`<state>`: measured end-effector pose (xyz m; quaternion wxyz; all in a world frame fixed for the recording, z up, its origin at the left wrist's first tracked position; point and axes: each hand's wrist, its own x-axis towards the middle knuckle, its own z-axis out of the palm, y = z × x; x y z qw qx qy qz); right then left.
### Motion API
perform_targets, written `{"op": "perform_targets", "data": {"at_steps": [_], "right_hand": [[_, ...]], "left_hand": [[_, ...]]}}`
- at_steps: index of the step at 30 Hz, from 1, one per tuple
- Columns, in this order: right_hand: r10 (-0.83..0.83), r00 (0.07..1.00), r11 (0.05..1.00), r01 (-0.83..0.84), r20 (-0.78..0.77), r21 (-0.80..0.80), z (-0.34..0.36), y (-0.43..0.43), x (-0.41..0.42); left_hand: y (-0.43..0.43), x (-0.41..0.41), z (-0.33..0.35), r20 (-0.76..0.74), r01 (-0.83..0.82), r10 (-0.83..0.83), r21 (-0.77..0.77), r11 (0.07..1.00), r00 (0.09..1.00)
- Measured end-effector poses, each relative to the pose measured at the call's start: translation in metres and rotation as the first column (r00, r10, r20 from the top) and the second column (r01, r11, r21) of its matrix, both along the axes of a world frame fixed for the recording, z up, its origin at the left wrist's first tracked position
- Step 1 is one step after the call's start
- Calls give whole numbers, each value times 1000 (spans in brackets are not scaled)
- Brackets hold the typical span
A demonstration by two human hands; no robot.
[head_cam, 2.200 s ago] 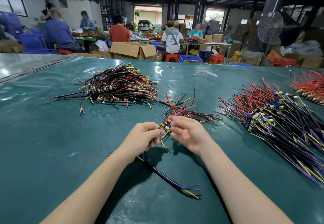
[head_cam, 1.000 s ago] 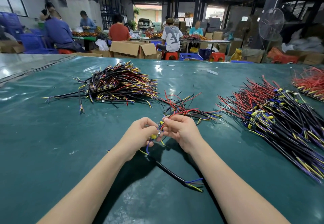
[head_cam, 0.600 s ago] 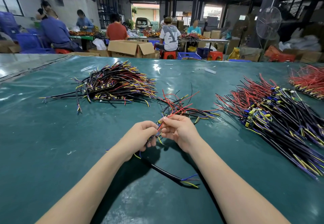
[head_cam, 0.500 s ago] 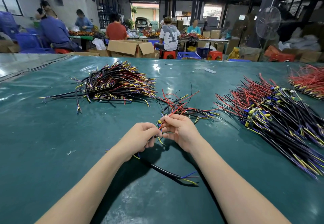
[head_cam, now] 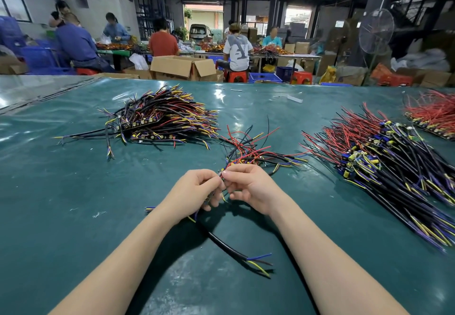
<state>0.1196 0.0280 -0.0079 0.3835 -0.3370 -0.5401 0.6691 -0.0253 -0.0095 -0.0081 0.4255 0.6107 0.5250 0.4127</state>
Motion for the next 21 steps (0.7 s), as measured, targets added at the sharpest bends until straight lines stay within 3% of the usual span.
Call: {"op": "perform_targets", "data": {"at_steps": [4, 10, 21], "right_hand": [[-75, 997, 996, 74, 13, 44, -1, 1, -3], [-157, 986, 985, 153, 51, 76, -2, 3, -3], [52, 982, 996, -64, 182, 57, 4, 5, 13]], "left_hand": [[0, 0, -1, 33, 9, -8, -41, 999, 999], [0, 0, -2, -67, -16, 12, -52, 998, 998], [-1, -2, -1, 12, 24, -23, -38, 999, 1000]]}}
